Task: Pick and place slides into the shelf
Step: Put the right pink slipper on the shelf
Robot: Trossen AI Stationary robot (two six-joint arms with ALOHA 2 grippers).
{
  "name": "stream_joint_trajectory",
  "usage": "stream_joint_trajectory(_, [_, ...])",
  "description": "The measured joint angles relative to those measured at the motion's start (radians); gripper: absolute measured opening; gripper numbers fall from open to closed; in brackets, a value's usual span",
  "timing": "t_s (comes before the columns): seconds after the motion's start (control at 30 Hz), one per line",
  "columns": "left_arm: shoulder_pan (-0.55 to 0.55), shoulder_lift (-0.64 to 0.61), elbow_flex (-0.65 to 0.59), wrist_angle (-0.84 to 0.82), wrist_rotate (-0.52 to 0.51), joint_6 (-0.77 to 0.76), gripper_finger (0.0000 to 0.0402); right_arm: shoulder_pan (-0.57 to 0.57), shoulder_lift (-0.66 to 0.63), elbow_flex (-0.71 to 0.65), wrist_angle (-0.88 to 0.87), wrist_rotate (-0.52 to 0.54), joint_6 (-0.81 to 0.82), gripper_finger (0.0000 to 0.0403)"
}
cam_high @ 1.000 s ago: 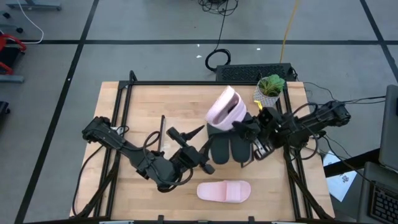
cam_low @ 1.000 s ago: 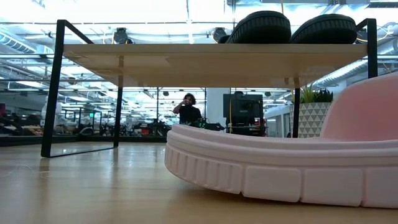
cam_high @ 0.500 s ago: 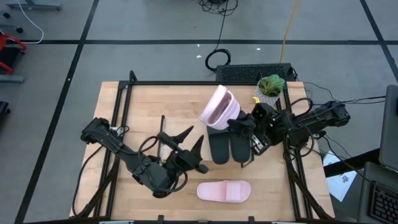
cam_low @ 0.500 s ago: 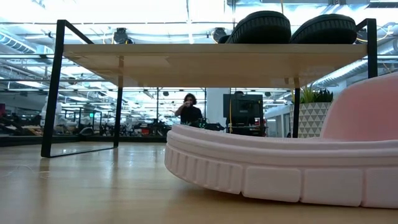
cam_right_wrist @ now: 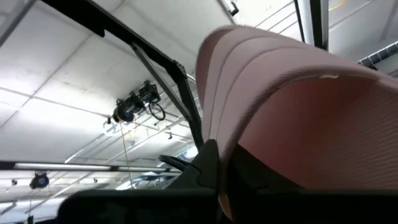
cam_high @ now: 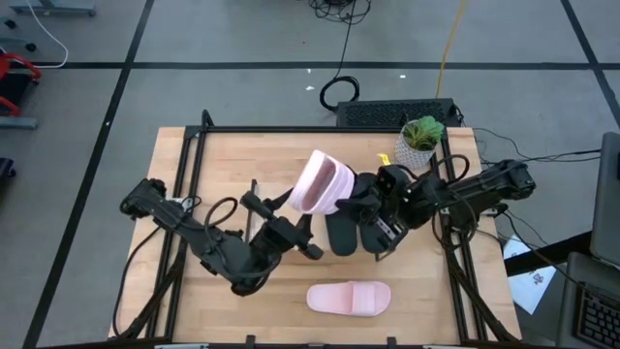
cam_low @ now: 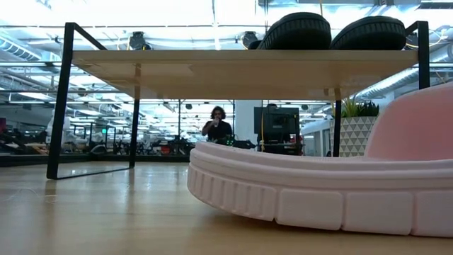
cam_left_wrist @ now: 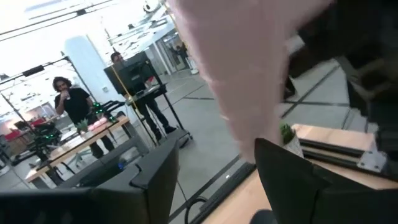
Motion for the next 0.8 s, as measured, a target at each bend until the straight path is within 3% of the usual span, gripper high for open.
stream_joint_trajectory(0.3, [-0.040,0.001,0.000,-0.004,-0.012,-0.053,0.0214,-0.008,0.008,0.008,-0.027,-0.002,-0.001,0.0000])
stream_joint_trajectory(0.53, [-0.003,0.001,0.000,-0.051,0.121,-0.132,0.0214,-0.011,0.006,0.008,-0.037,0.000,-0.008,0.0000])
stream_joint_trajectory(0.8, [0.004,0.001,0.000,-0.093,0.137,-0.187,0.0214,-0.017,0.006,0.008,-0.052,-0.005,0.019,0.0000])
